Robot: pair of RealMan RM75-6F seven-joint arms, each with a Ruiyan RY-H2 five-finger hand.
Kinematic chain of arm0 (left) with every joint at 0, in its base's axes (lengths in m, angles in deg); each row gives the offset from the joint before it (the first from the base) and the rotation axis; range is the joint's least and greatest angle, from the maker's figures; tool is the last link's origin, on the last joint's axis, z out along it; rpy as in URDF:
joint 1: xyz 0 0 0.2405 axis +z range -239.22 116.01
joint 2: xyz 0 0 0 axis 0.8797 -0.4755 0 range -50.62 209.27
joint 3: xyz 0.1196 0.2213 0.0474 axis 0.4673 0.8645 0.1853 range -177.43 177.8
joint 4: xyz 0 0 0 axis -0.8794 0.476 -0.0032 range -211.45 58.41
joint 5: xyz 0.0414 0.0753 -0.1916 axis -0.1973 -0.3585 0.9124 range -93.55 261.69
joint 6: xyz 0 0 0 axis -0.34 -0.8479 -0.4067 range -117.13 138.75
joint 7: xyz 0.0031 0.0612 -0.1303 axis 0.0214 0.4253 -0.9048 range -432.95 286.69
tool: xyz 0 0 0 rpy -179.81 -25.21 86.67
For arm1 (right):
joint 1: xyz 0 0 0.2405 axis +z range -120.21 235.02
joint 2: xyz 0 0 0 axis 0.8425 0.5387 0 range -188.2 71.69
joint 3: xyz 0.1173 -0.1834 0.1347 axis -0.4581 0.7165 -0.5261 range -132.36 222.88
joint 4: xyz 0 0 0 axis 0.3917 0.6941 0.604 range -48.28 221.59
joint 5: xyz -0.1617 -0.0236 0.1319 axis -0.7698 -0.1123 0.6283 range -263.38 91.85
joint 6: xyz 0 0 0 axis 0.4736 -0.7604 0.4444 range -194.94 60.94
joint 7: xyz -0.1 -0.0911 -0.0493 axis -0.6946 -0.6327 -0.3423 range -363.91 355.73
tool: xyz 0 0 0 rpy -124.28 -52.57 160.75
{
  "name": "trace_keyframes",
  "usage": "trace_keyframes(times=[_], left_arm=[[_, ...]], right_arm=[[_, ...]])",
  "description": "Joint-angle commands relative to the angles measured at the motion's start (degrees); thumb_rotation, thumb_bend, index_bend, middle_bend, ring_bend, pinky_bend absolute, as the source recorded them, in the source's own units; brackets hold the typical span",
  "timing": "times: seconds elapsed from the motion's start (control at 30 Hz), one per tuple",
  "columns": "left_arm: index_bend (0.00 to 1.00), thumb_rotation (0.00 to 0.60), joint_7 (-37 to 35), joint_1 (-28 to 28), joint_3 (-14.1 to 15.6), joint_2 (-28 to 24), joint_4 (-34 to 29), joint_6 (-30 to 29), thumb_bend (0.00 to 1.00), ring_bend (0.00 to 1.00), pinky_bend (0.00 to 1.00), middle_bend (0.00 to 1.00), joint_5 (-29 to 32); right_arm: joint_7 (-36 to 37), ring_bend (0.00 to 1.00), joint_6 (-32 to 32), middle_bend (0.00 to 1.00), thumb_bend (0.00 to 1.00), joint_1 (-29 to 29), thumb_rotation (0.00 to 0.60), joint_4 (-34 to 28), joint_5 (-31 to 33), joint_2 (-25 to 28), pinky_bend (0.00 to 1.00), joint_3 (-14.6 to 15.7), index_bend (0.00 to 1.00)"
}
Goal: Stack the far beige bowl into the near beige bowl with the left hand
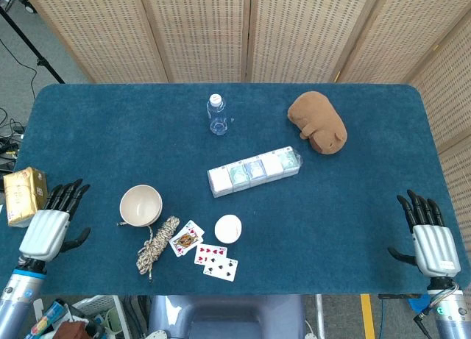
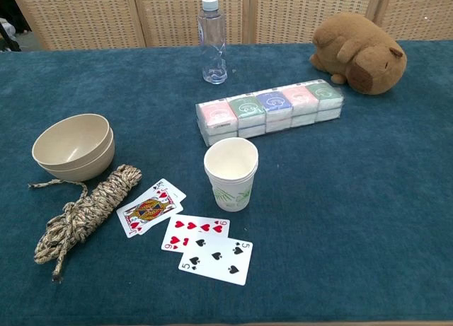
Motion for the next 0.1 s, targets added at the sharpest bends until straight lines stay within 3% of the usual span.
trace_keyframes(times=[0.03, 0.1], left_arm=[[0.00, 0.600, -0.25, 2.08, 0.35, -0.73, -0.12, -2.24, 0.24, 0.00, 0.00, 0.00, 0.57], [0.00, 0.600, -0.44, 2.70, 0.21, -0.83, 0.34, -2.96, 0.23, 0.00, 0.00, 0.00, 0.54]], right_arm=[[0.20, 0.00, -0.20, 0.00, 0.00, -0.07, 0.600, -0.08, -0.24, 0.13, 0.00, 0.06, 0.00], [0.30, 0.00, -0.30, 0.00, 0.00, -0.09, 0.600, -0.13, -0.36, 0.18, 0.00, 0.07, 0.00]])
